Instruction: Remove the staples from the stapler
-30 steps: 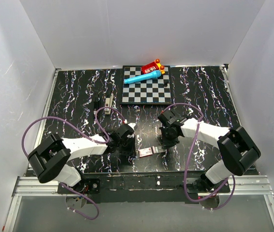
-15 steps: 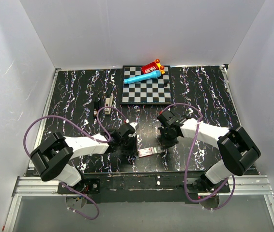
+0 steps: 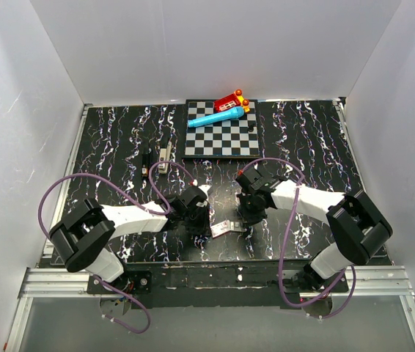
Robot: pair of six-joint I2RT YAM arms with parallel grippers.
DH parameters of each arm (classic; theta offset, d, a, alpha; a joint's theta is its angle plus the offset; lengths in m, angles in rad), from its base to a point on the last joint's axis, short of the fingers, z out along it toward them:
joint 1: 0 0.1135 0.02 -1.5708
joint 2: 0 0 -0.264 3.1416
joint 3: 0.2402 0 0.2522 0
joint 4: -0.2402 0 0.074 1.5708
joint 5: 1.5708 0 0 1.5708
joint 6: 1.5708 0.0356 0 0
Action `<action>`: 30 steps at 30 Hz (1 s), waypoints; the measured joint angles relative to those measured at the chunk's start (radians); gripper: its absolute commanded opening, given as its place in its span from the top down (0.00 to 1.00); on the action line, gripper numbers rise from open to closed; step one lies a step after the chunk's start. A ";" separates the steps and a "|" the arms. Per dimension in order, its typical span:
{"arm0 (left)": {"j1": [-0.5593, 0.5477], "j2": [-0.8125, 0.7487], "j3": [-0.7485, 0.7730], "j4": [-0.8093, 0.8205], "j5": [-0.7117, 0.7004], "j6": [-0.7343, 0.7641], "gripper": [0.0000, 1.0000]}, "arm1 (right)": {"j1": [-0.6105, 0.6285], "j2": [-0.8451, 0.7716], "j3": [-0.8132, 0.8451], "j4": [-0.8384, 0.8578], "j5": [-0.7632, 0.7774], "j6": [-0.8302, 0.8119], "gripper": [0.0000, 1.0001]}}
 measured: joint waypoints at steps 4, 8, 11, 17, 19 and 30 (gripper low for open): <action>0.000 0.005 0.003 0.002 0.004 0.000 1.00 | 0.003 0.000 0.000 0.003 -0.001 -0.003 0.99; 0.000 0.006 0.005 0.002 0.005 0.000 1.00 | 0.004 0.000 0.000 0.003 0.000 -0.004 0.99; 0.000 0.008 0.006 0.002 0.006 0.001 1.00 | 0.004 0.000 0.000 0.003 0.002 -0.004 0.99; 0.000 0.009 0.007 0.003 0.008 0.004 1.00 | 0.005 -0.014 -0.015 0.005 0.009 -0.004 0.99; 0.000 0.009 0.007 0.003 0.008 0.005 1.00 | 0.005 -0.023 -0.024 0.006 0.012 -0.003 0.99; -0.002 0.011 0.007 0.010 0.009 0.009 1.00 | 0.011 -0.058 -0.045 -0.019 0.053 -0.003 0.99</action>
